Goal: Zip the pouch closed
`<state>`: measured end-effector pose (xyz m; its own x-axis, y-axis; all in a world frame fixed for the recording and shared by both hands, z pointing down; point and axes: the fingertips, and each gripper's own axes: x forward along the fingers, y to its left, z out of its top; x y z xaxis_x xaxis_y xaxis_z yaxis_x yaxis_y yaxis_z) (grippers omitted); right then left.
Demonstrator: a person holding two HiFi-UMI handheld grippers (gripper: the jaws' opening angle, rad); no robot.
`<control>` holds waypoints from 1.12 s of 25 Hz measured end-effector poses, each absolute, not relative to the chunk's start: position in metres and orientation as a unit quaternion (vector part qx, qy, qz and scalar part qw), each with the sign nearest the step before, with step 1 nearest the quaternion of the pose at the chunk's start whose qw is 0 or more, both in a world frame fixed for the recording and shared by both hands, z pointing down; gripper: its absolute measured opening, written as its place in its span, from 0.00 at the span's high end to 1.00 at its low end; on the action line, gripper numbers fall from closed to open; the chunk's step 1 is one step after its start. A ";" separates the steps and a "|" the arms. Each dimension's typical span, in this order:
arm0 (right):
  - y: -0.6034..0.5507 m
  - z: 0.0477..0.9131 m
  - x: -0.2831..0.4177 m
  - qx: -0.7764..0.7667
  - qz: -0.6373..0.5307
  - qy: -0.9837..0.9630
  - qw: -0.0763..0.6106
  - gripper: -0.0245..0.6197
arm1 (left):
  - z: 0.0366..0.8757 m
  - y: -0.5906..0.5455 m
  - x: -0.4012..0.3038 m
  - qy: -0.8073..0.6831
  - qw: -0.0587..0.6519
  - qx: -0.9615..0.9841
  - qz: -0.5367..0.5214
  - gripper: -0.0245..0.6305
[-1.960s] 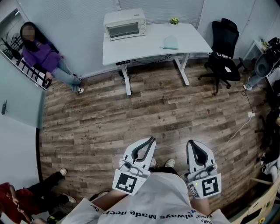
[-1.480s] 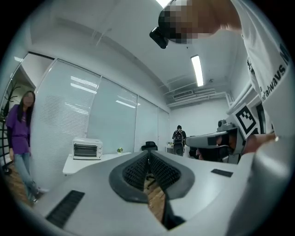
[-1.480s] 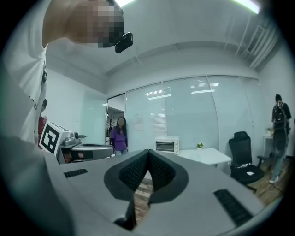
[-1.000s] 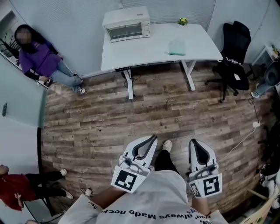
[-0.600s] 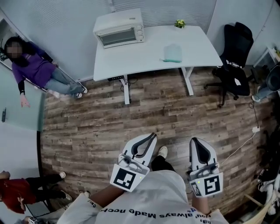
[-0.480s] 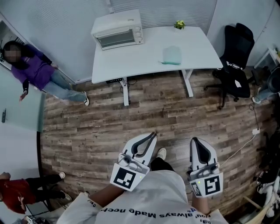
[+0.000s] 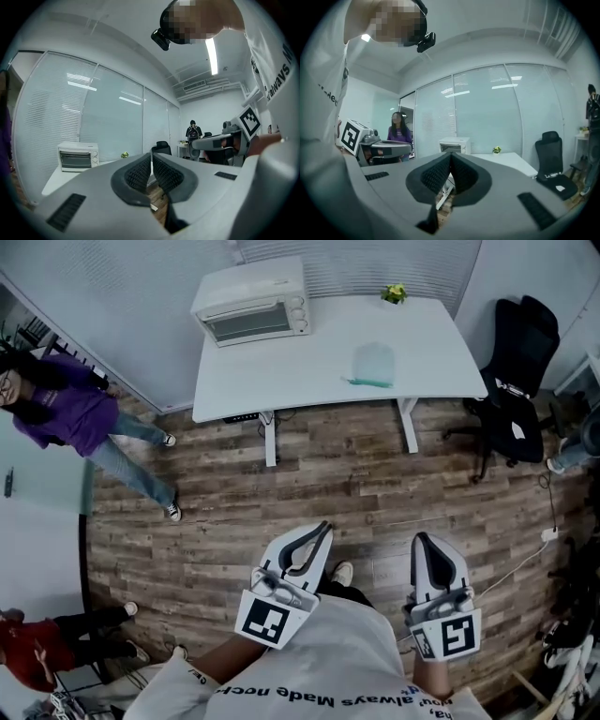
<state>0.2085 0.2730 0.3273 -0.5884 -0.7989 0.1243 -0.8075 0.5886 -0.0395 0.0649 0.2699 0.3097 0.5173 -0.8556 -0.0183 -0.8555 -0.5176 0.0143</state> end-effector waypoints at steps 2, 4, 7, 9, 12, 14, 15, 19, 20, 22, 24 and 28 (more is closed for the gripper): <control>0.262 0.330 0.204 0.448 0.047 -0.891 0.049 0.95 | 0.314 0.261 0.059 -0.495 0.002 0.869 -0.007 0.92; 0.251 0.333 0.199 0.447 0.048 -0.892 0.052 0.95 | 0.319 0.249 0.052 -0.499 0.007 0.866 -0.006 0.92; 0.232 0.338 0.189 0.445 0.045 -0.893 0.059 0.95 | 0.324 0.228 0.041 -0.499 0.003 0.866 -0.006 0.92; 0.213 0.341 0.182 0.445 0.044 -0.892 0.063 0.95 | 0.328 0.208 0.034 -0.498 0.001 0.867 -0.005 0.92; 0.179 0.342 0.170 0.443 0.045 -0.892 0.070 0.95 | 0.330 0.170 0.023 -0.496 0.002 0.868 -0.005 0.92; 0.153 0.342 0.161 0.441 0.044 -0.893 0.076 0.95 | 0.328 0.143 0.015 -0.493 -0.002 0.870 -0.005 0.92; 0.140 0.342 0.156 0.440 0.043 -0.894 0.078 0.95 | 0.327 0.129 0.011 -0.492 -0.005 0.870 -0.005 0.92; 0.089 0.337 0.138 0.439 0.039 -0.894 0.080 0.95 | 0.325 0.079 -0.003 -0.487 -0.004 0.873 -0.006 0.92; 0.077 0.336 0.134 0.440 0.038 -0.894 0.081 0.95 | 0.325 0.067 -0.006 -0.484 -0.005 0.875 -0.005 0.92; 0.054 0.334 0.126 0.441 0.038 -0.892 0.085 0.95 | 0.325 0.045 -0.011 -0.477 -0.007 0.879 0.005 0.92; 0.033 0.333 0.120 0.445 0.038 -0.891 0.087 0.95 | 0.327 0.024 -0.014 -0.468 -0.010 0.883 0.020 0.92; -0.001 0.334 0.107 0.450 0.034 -0.888 0.092 0.95 | 0.331 -0.015 -0.021 -0.448 -0.016 0.894 0.027 0.92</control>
<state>0.1073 -0.0014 0.3340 -0.5783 -0.7925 0.1938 -0.8049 0.5930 0.0230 -0.0205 -0.0147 0.3307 0.5978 -0.8009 0.0339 -0.7992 -0.5988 -0.0524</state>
